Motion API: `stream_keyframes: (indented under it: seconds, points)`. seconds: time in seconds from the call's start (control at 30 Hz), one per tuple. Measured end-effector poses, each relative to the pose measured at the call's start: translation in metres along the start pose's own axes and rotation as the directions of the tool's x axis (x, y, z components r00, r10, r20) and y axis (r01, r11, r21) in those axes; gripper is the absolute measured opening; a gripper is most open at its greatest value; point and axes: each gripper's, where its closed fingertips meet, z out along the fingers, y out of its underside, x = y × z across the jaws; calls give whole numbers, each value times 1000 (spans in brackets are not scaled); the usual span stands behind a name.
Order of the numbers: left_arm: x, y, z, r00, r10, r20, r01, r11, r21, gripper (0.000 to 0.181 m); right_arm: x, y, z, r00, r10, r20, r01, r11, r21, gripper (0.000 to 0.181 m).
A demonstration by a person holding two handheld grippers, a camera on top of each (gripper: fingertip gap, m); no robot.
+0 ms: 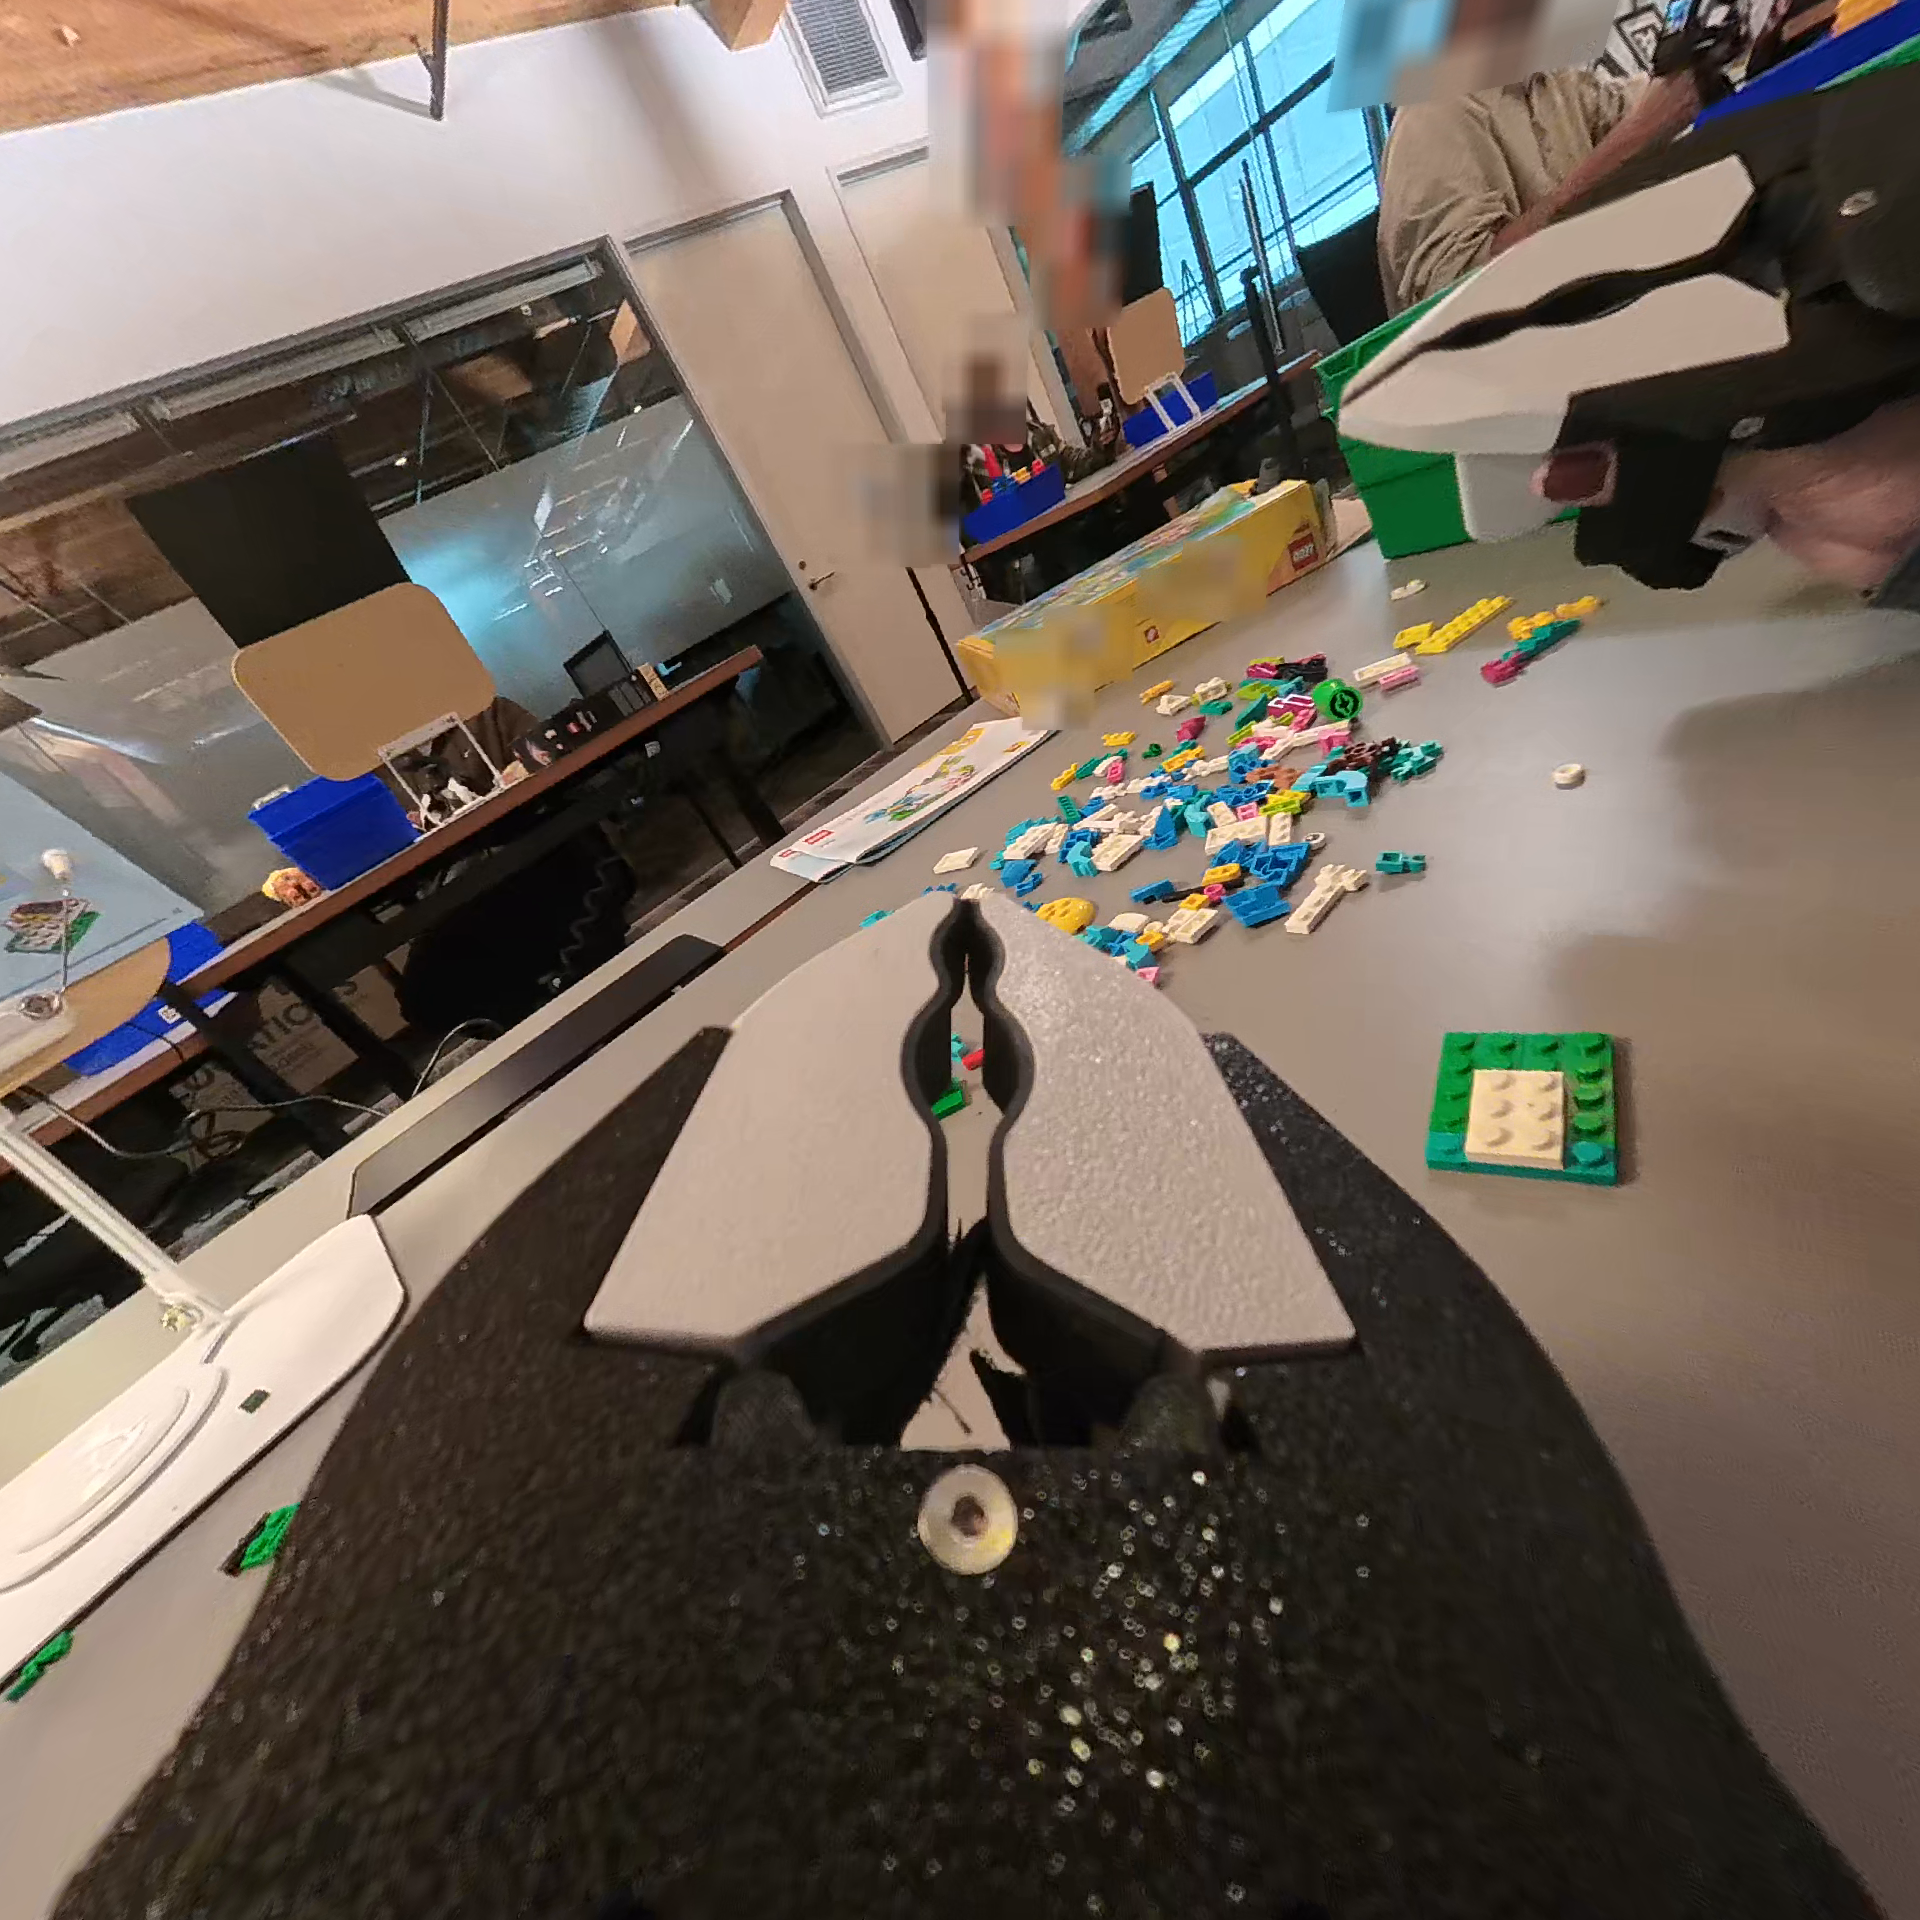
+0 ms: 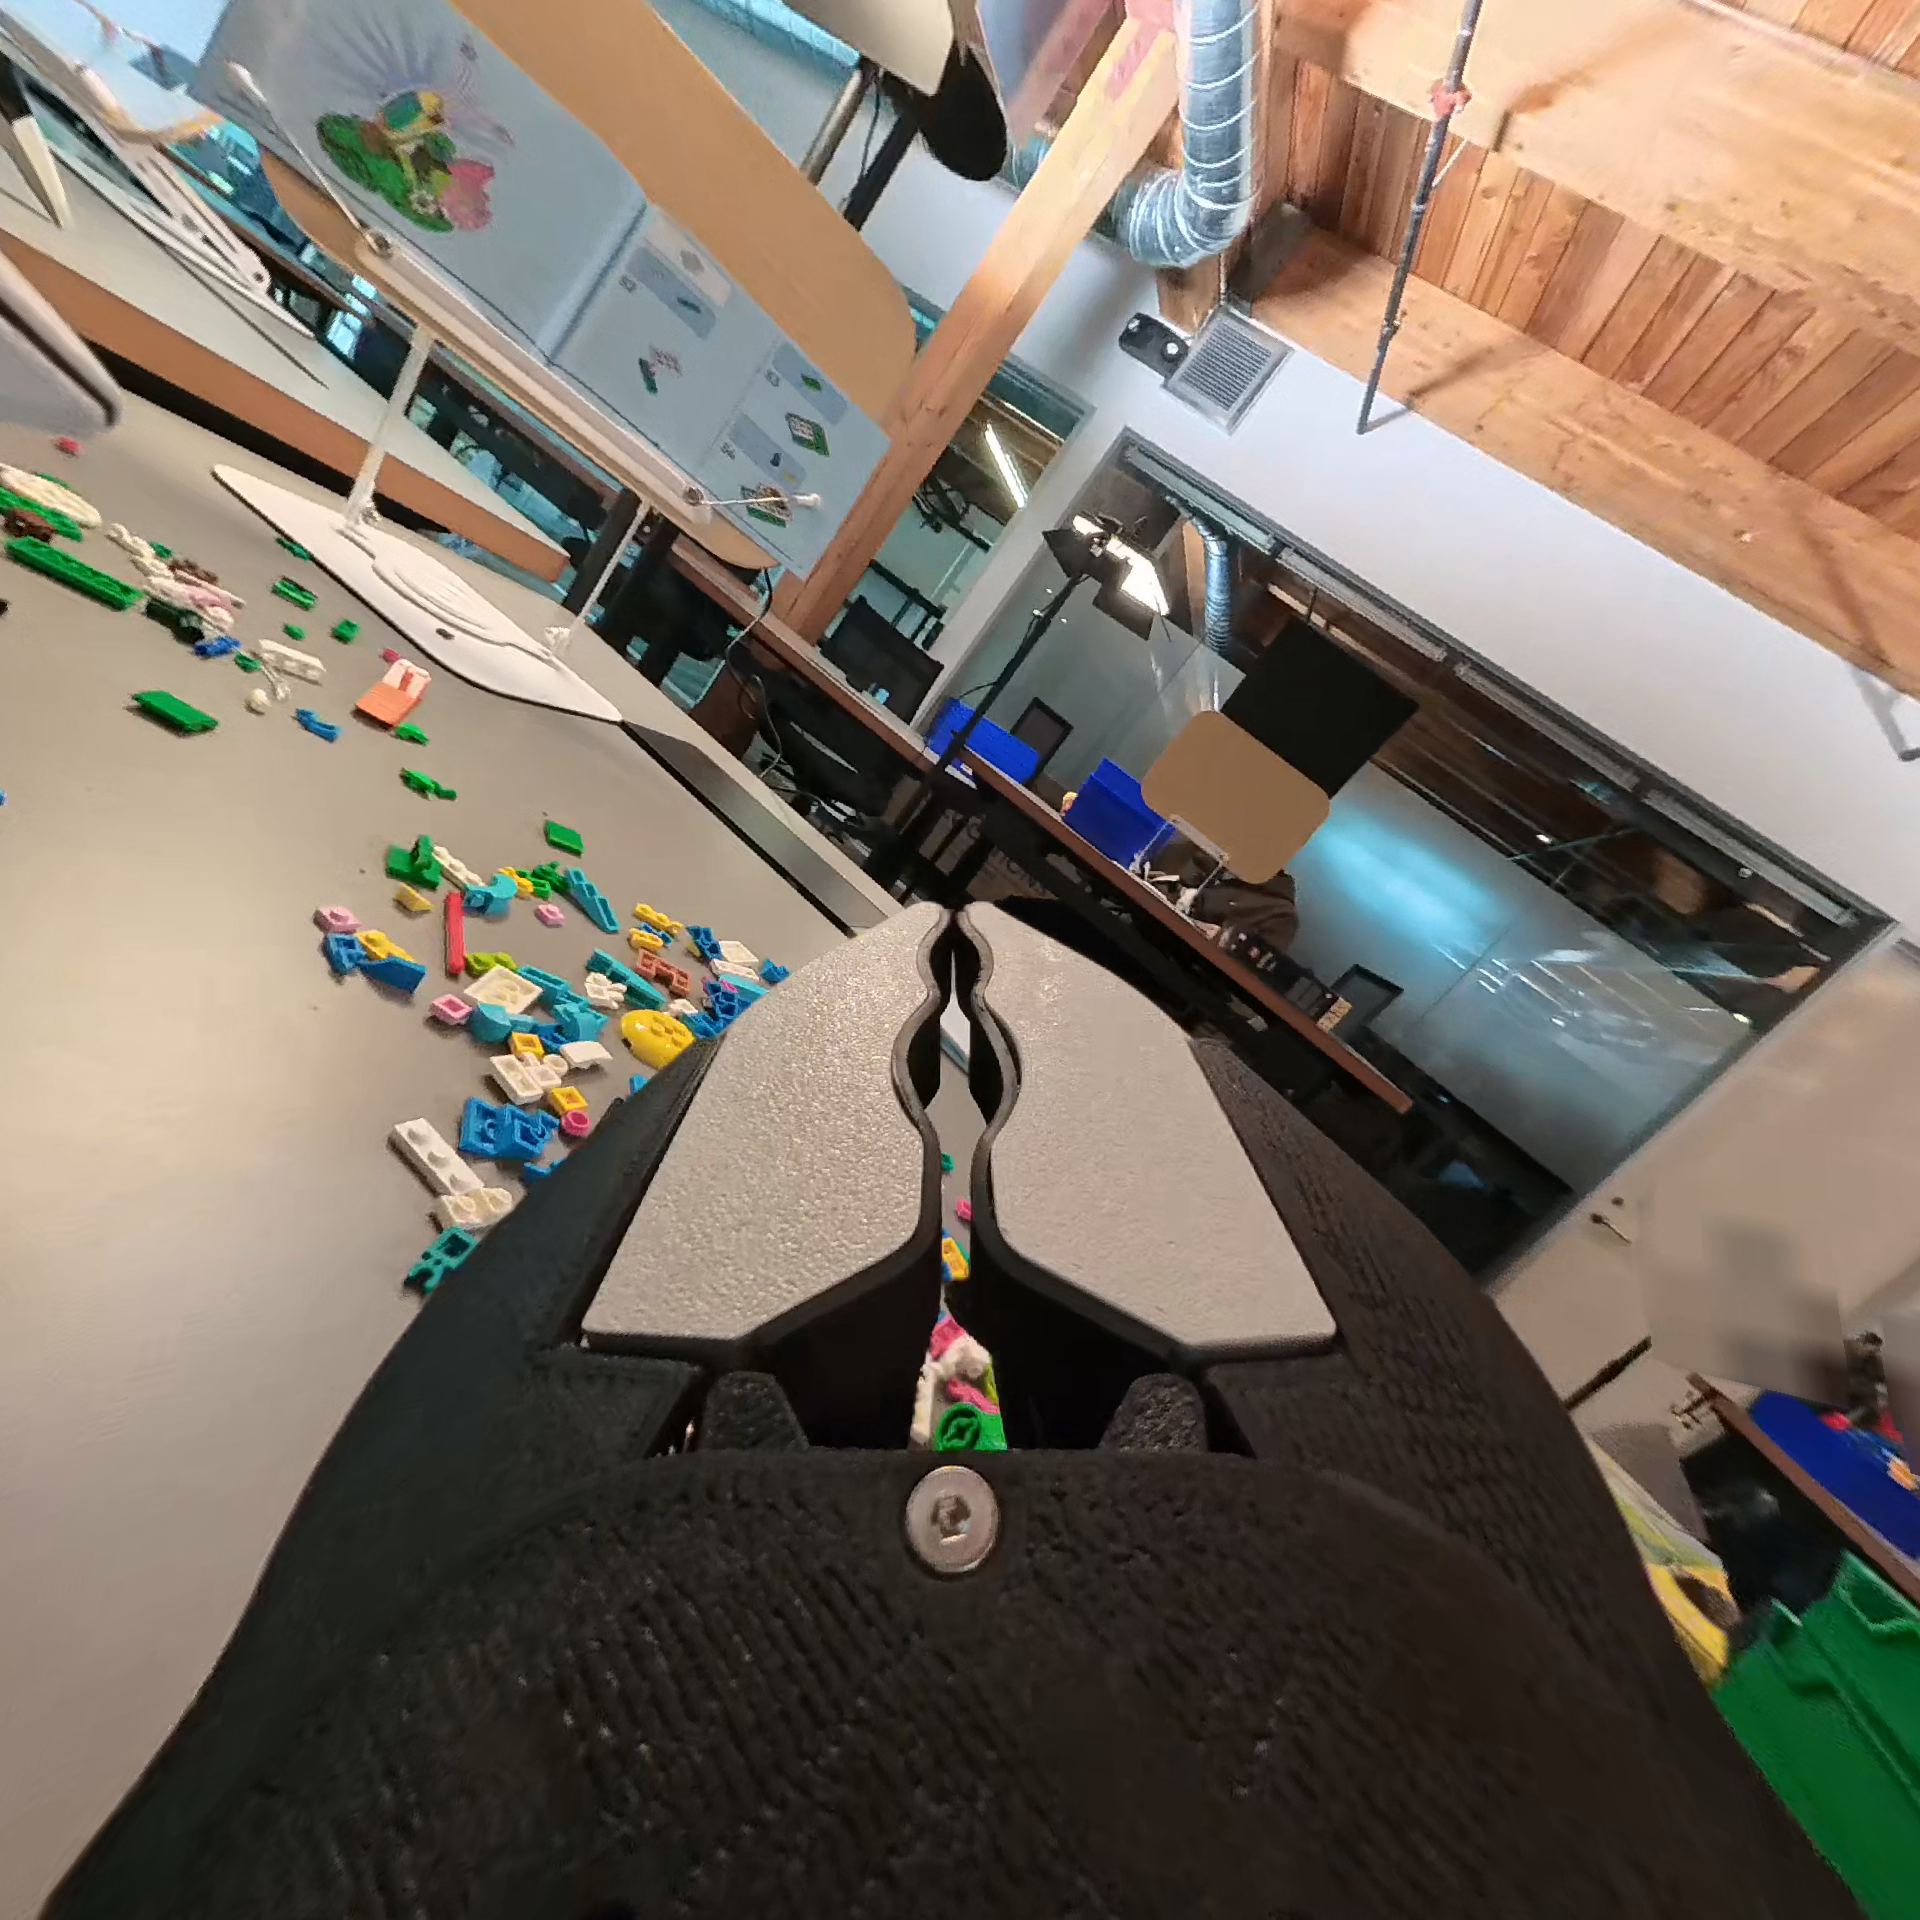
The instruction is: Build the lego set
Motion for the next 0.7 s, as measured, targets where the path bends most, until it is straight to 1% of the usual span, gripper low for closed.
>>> stream_keyframes:
  seconds: [0.17,0.3,0.37,0.53,0.6,0.7]
  points:
    - [0,1,0,1000,0,2,0,1000,-4,0,-2,2,-2,999,-39,0,39,999,-8,0]
    - [0,2,-1,1000,9,2,-9,1000,-8,0,-11,27,-6,996,-77,43,81,991,-105,0]
    - [0,1,-1,1000,5,3,-5,1000,-4,0,-13,31,-6,997,-54,58,61,991,-118,0]
    - [0,2,-1,1000,-4,-4,4,1000,-11,0,-22,17,-7,996,-8,94,13,998,-55,0]
    - [2,4,0,1000,-2,-13,2,1000,-18,0,-30,14,-6,991,-34,128,39,998,-40,0]
    - [5,5,1,1000,6,-24,-7,1000,-27,0,-35,14,-5,987,-84,140,91,995,-42,0]
